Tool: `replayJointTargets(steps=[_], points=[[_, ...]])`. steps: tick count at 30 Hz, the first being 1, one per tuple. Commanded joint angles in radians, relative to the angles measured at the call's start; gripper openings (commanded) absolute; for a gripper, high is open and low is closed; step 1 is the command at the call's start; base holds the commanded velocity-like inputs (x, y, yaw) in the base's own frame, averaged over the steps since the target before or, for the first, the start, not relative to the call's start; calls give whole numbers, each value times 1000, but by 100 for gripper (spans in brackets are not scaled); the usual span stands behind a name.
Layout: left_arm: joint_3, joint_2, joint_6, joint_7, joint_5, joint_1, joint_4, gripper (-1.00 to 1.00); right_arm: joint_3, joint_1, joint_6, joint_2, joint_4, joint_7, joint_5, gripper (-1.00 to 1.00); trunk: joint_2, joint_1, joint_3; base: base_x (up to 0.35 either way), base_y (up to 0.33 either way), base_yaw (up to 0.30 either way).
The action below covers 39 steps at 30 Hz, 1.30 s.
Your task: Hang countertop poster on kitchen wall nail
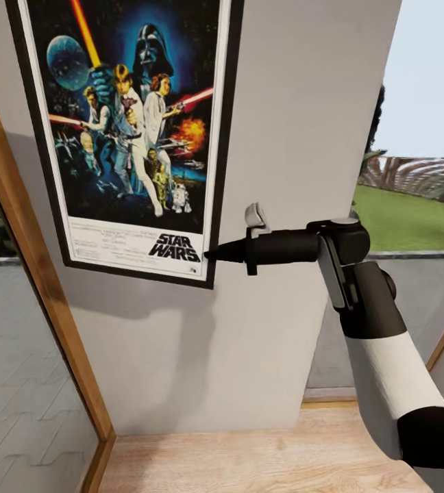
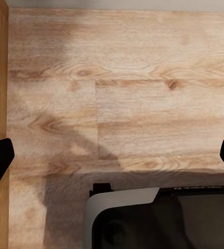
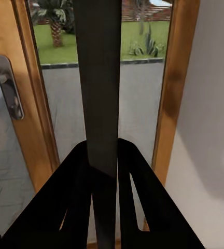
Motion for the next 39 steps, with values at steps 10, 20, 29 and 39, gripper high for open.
replayJointTargets(steps=[10, 20, 29, 39], points=[[5, -1, -1, -7, -4, 0, -1, 100, 2, -5, 11, -24, 16, 3, 0, -100, -2, 1, -2, 0, 0, 0], [6, -1, -1, -7, -3, 0, -1, 100, 4, -5, 10, -32, 30, 3, 0, -100, -2, 1, -2, 0, 0, 0], [6, -1, -1, -7, -3, 0, -1, 100, 4, -5, 10, -38, 31, 3, 4, -100, -2, 1, -2, 0, 0, 0], [6, -1, -1, -7, -3, 0, -1, 100, 5, -5, 10, -94, 48, 3, 3, -100, -2, 1, -2, 0, 0, 0]])
